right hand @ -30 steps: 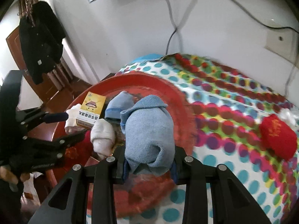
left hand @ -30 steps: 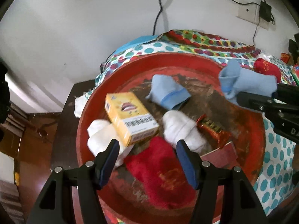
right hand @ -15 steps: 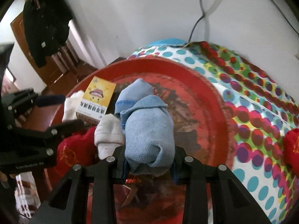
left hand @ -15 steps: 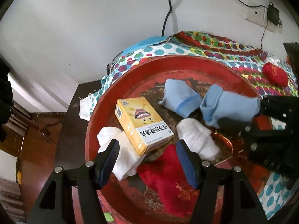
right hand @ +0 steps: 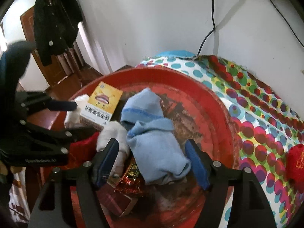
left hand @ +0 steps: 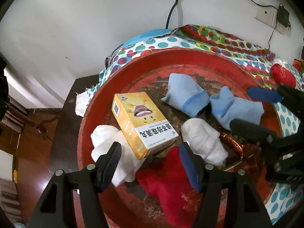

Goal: Organize objects
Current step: 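Carry the light blue sock with the right gripper to the tray and release, then move both grippers back to the bed toward the red sock and plastic bag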

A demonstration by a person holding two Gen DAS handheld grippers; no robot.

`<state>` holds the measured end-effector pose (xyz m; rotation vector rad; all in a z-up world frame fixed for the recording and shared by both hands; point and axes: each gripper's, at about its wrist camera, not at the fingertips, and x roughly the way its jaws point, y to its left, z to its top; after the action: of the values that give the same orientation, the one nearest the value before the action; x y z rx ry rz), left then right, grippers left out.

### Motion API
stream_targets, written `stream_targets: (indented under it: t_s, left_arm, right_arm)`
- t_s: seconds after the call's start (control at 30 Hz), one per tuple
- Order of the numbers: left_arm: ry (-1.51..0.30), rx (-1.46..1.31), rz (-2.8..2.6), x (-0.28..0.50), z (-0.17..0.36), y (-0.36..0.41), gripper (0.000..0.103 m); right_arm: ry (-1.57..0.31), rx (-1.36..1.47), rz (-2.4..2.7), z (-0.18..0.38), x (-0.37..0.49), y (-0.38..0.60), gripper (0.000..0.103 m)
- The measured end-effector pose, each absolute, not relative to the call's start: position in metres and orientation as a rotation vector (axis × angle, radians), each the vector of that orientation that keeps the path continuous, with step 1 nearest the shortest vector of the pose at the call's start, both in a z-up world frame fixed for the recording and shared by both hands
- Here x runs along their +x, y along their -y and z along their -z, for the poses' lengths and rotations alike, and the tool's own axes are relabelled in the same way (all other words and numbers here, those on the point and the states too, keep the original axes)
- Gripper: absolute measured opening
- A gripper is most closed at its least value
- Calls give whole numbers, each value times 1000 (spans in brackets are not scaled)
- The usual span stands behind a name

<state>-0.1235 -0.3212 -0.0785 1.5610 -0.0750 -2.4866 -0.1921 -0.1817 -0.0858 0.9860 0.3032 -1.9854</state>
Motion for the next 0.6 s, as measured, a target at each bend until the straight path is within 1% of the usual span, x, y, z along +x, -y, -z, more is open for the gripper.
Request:
stream_targets:
  t_s: [0.23, 0.43, 0.6]
  left_arm:
    - [85, 1573, 2501, -130, 79, 311, 65]
    - [104, 1565, 2519, -138, 71, 297, 65]
    - [146, 1542, 2577, -153, 55, 277, 65]
  right_arm:
    - [-158, 924, 2046, 64, -206, 148, 75]
    - [-116, 819, 2205, 42, -229, 95, 78]
    - [-90, 814, 2395, 43, -256, 34, 79]
